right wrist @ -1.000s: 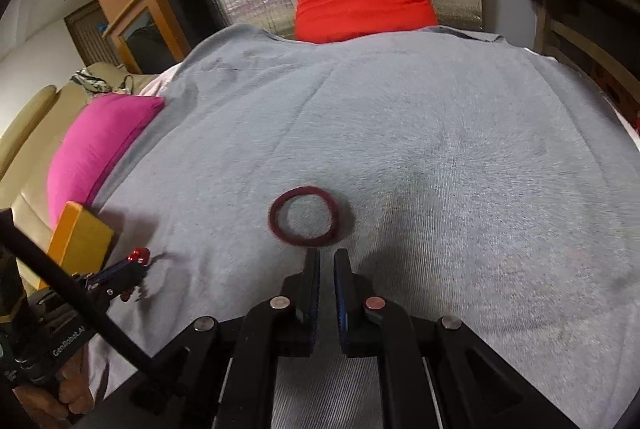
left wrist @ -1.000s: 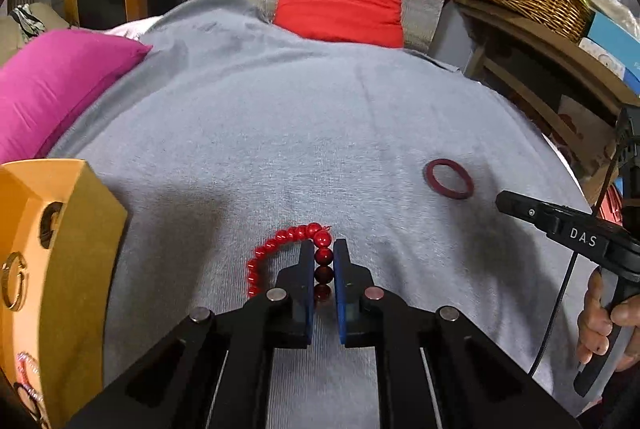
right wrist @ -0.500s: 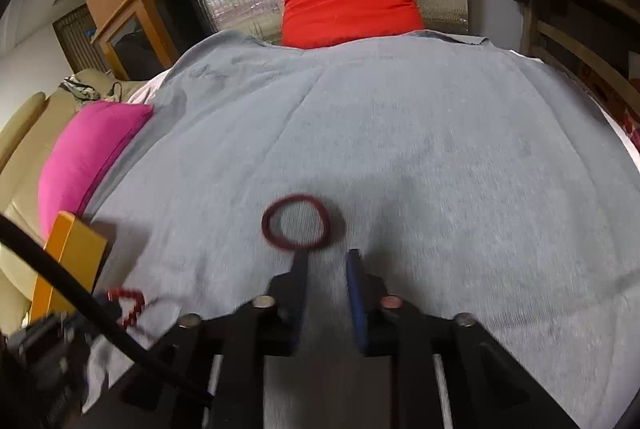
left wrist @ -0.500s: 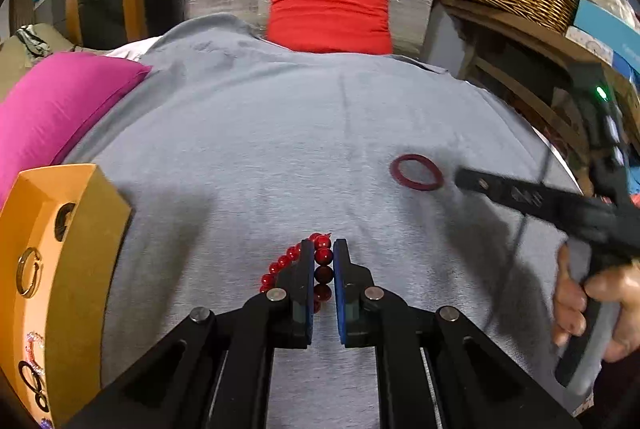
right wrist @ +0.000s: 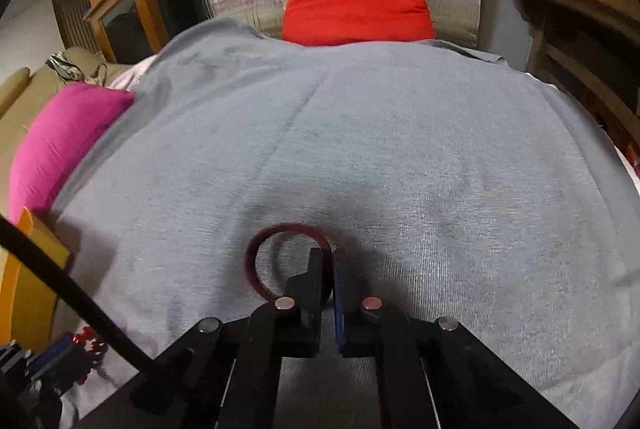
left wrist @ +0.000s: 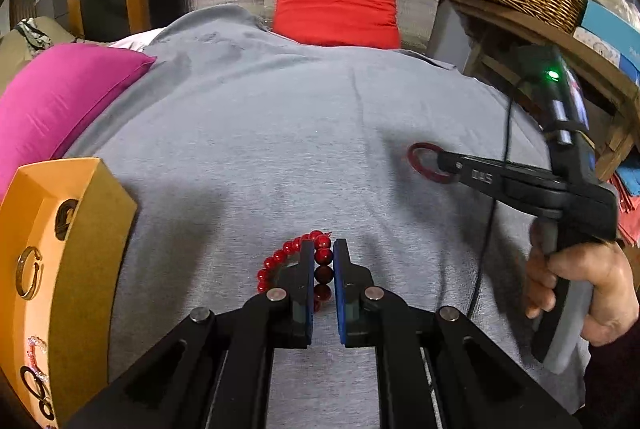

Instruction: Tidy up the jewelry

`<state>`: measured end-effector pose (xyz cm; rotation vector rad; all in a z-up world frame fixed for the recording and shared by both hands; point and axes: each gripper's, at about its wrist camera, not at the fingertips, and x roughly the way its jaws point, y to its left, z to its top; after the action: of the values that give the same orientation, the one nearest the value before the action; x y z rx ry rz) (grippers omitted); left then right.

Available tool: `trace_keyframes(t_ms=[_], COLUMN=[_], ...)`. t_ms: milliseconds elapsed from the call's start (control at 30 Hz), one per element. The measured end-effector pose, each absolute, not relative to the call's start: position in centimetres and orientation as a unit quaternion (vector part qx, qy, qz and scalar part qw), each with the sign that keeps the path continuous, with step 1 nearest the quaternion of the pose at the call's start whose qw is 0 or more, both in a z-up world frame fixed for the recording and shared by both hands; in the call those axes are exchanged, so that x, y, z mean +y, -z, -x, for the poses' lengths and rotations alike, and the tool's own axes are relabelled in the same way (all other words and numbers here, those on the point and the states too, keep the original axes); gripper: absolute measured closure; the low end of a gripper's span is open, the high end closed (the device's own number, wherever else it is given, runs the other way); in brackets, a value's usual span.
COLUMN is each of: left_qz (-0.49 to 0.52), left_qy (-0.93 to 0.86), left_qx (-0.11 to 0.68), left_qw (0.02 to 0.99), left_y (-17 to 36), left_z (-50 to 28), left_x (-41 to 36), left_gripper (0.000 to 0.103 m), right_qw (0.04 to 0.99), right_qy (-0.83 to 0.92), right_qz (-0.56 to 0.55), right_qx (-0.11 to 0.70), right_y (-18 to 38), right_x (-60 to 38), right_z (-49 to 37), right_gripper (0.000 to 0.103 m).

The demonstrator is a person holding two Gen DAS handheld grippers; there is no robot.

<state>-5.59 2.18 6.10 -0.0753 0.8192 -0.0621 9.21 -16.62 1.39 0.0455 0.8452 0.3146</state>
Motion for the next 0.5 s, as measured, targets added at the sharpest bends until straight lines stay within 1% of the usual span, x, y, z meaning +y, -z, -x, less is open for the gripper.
trace_keyframes(t_ms=[200, 500], left_qz=[0.029, 0.022], left_qy=[0.022, 0.010], left_qx=[0.387, 0.368], left_qw=[0.921, 0.929], left_y=[-6.6, -7.5], left_z=[6.7, 9.0], left_x=[2.6, 2.1], left_gripper=[0.094, 0.094], right_qw=[0.890, 0.894], right_qy=[-0.177, -0.186], right_qz=[-0.064, -0.080], right_qx=[0.415, 0.400], right_y=[-2.6, -4.4], right_x=[-18.8, -21.8], right_z=[-6.5, -1.2], right_gripper=[0.098, 0.098])
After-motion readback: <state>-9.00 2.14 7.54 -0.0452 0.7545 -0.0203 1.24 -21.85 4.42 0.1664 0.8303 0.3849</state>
